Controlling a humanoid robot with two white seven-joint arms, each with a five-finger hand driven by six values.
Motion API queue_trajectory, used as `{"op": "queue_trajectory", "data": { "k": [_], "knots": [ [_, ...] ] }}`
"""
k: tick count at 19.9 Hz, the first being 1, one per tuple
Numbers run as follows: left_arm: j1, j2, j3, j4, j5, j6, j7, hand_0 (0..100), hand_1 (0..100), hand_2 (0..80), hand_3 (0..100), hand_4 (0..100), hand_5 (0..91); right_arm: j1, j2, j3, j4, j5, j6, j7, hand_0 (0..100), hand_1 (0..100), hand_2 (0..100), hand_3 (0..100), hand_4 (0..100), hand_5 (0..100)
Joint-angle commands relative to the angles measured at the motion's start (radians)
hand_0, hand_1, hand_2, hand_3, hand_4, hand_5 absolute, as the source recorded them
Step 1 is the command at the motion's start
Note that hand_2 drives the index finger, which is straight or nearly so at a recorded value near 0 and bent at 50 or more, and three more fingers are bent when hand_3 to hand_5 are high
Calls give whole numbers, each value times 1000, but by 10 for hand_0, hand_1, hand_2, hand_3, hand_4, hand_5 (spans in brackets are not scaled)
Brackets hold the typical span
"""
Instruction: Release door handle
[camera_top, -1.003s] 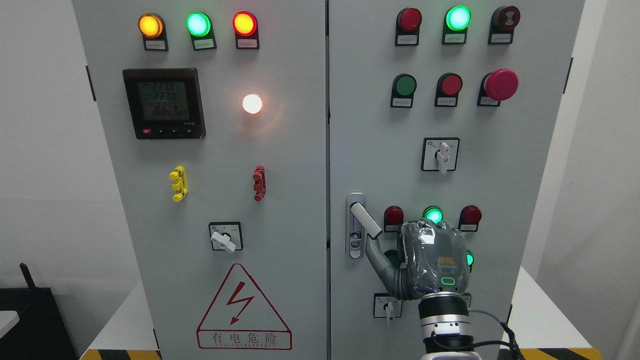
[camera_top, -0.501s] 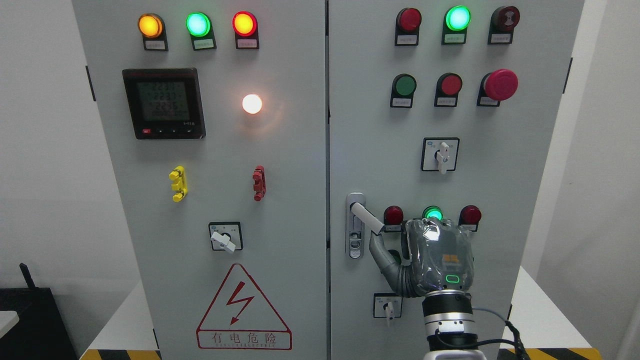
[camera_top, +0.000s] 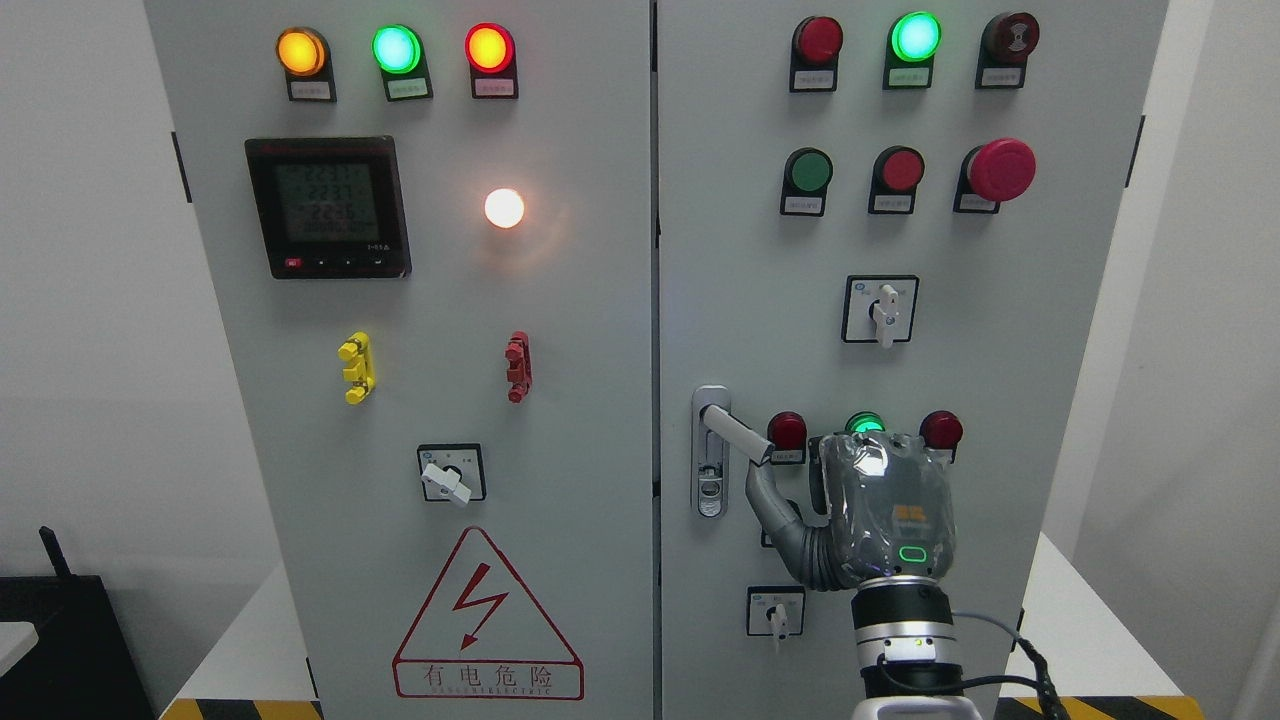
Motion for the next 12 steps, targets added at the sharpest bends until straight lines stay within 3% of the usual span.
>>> {"op": "queue_trajectory", "data": {
  "k": [1,12],
  "knots": [
    [0,0,11,17,0,1,1,120,389,0,0,0,0,-1,-3,-8,-2,0,-1,0,454,155,993,1000,904,915],
    [0,0,11,17,0,1,1,120,389,0,0,0,0,-15,-2,-10,-2,-2,-1,1,456,154,990,1000,904,915]
  ]
}}
